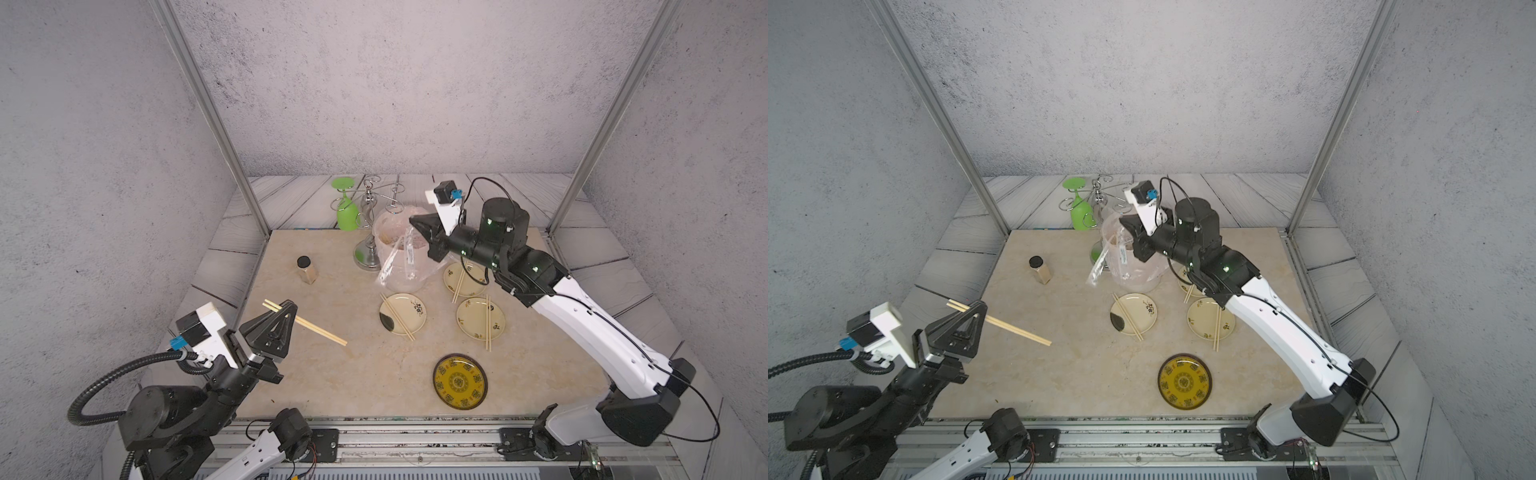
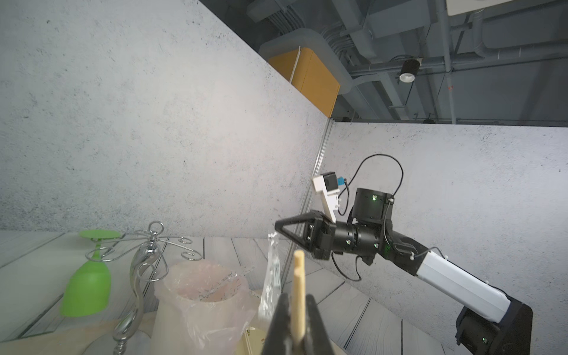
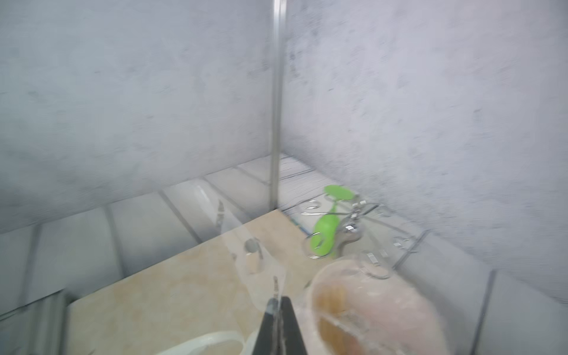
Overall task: Remove the packaging of disposable chopsticks
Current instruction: Place the packet bag in the trash bin.
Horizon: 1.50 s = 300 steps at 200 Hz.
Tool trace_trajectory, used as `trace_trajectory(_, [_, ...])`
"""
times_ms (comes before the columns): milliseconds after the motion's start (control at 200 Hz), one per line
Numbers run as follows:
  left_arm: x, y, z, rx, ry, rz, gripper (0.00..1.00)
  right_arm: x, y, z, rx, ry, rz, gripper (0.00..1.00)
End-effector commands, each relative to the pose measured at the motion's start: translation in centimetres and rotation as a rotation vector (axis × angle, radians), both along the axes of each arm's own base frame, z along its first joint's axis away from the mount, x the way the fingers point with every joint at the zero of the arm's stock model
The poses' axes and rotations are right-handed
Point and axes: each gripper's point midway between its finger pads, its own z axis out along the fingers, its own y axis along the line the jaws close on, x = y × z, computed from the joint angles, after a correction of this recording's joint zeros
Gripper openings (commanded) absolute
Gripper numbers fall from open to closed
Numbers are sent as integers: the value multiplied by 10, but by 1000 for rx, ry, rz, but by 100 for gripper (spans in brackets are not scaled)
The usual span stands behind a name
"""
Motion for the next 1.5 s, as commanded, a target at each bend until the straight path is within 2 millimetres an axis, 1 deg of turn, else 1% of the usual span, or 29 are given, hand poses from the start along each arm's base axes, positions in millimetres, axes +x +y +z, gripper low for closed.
trace_trajectory(0, [6, -1, -10, 11, 30, 16, 0, 81, -18, -10, -8, -89, -197, 0])
trace_trajectory(30, [7, -3, -12, 17, 36, 16, 0, 98, -17, -18, -12, -95, -214, 0])
trace_trajectory(40, [7, -4, -12, 19, 36, 15, 0, 101, -17, -17, -10, -103, -216, 0])
trace_trajectory(90, [9, -6, -12, 27, 38, 15, 0, 124, -11, -28, -23, -108, -217, 0])
trace_trajectory(95, [9, -6, -13, 28, 39, 15, 0, 125, -12, -26, -21, -111, -217, 0])
trace_trajectory(160, [11, -9, -14, 48, 43, 17, 0, 150, -4, -44, -57, -101, -223, 0])
trace_trajectory(170, [11, -9, -14, 50, 42, 17, 0, 152, -4, -44, -57, -104, -222, 0])
trace_trajectory(200, [12, -9, -14, 56, 43, 21, 0, 161, 0, -55, -73, -94, -216, 0])
trace_trajectory(215, [13, -10, -14, 57, 43, 22, 0, 164, 1, -56, -78, -94, -212, 0])
trace_trajectory(260, [14, -11, -13, 61, 42, 25, 0, 173, 7, -75, -109, -77, -200, 0])
trace_trajectory(340, [15, -12, -13, 70, 40, 28, 0, 180, 12, -100, -145, -45, -188, 0])
trace_trajectory(430, [18, -14, -15, 85, 42, 35, 0, 176, 17, -115, -157, -13, -147, 0])
trace_trajectory(460, [19, -15, -16, 87, 45, 37, 0, 173, 19, -118, -159, 0, -127, 3])
trace_trajectory(500, [20, -16, -17, 93, 47, 40, 0, 168, 22, -119, -158, 11, -101, 11])
trace_trajectory(520, [21, -17, -17, 95, 50, 40, 0, 166, 21, -118, -157, 17, -93, 18])
trace_trajectory(550, [22, -18, -18, 99, 52, 40, 0, 162, 22, -115, -152, 21, -82, 25])
trace_trajectory(575, [23, -18, -18, 101, 54, 42, 0, 159, 22, -111, -146, 23, -76, 29])
trace_trajectory(631, [25, -19, -19, 105, 60, 46, 0, 152, 20, -102, -128, 30, -68, 42])
trace_trajectory(681, [26, -20, -20, 109, 66, 48, 0, 143, 19, -92, -112, 34, -50, 51])
trace_trajectory(776, [31, -22, -23, 117, 89, 61, 0, 129, 17, -82, -99, 71, -17, 68])
trace_trajectory(836, [33, -22, -23, 119, 100, 64, 0, 122, 14, -81, -106, 108, -9, 74])
trace_trajectory(906, [34, -23, -23, 113, 110, 62, 0, 117, 8, -86, -114, 154, -28, 78])
trace_trajectory(1036, [34, -22, -24, 103, 124, 63, 0, 111, -6, -106, -144, 263, -95, 80])
trace_trajectory(1096, [34, -20, -25, 101, 132, 68, 0, 108, -13, -112, -159, 311, -123, 81])
trace_trajectory(1211, [36, -18, -30, 100, 150, 79, 0, 98, -23, -112, -181, 376, -149, 82])
trace_trajectory(1281, [38, -17, -34, 102, 163, 89, 0, 92, -27, -111, -195, 409, -155, 84])
trace_trajectory(1441, [43, -19, -41, 102, 192, 100, 0, 88, -46, -124, -278, 487, -251, 85])
trace_trajectory(1496, [44, -20, -42, 104, 196, 98, 0, 89, -55, -132, -317, 505, -296, 86])
